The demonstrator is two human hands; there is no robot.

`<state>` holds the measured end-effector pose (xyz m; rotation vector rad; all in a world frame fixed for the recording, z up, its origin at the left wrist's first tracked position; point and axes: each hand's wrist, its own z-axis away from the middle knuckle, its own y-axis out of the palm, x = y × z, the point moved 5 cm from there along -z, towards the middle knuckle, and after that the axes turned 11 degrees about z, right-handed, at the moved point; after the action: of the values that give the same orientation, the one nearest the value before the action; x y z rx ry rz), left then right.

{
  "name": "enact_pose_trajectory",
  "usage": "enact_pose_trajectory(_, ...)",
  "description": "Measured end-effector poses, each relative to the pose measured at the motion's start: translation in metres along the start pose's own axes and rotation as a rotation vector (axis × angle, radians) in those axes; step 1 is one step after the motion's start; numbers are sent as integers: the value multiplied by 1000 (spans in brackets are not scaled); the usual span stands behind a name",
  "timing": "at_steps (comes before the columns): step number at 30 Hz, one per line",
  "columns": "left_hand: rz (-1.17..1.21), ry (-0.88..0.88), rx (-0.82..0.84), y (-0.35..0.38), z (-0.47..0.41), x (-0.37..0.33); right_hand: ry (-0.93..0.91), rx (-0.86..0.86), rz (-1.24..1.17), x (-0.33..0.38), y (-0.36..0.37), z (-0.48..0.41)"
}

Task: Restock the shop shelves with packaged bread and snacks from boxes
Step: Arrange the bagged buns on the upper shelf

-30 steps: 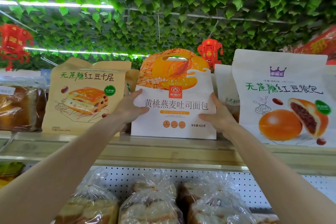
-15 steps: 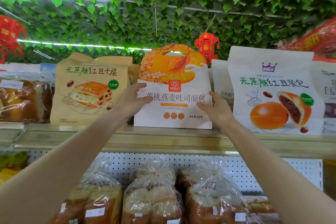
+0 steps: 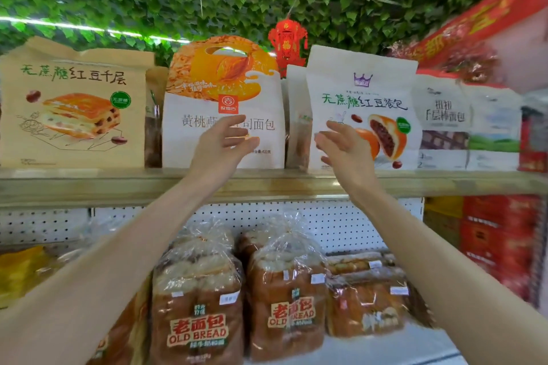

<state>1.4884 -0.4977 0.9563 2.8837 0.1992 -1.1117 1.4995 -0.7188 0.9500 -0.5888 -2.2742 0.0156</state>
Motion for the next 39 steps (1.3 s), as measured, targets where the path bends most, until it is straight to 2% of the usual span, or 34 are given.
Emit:
enact_pose_trajectory(7,43,-8,99,85,49,-16,7,-41,47,-27,-95,34)
enact_pose_trajectory(14,28,-62,150,189,126,-29,50,9,132,-74,-206,90)
enact_pose_trajectory(19,84,-182,81,270,203,-21,108,81,168,-127,-294,138)
enact_pose_trajectory(22,82,-236,92,299,239,-10,163,97,155,-158,-323,162)
enact_pose_trajectory(26,86,-320,84,338,288,20,251,130,136,-214,-345,190)
enact_pose_trajectory(31,71,-474,91,367,335,85,399,184,95,-293,-339,224)
enact_pose_trajectory(39,38,-747,79,400,409,234,618,323,183,-452,-301,277)
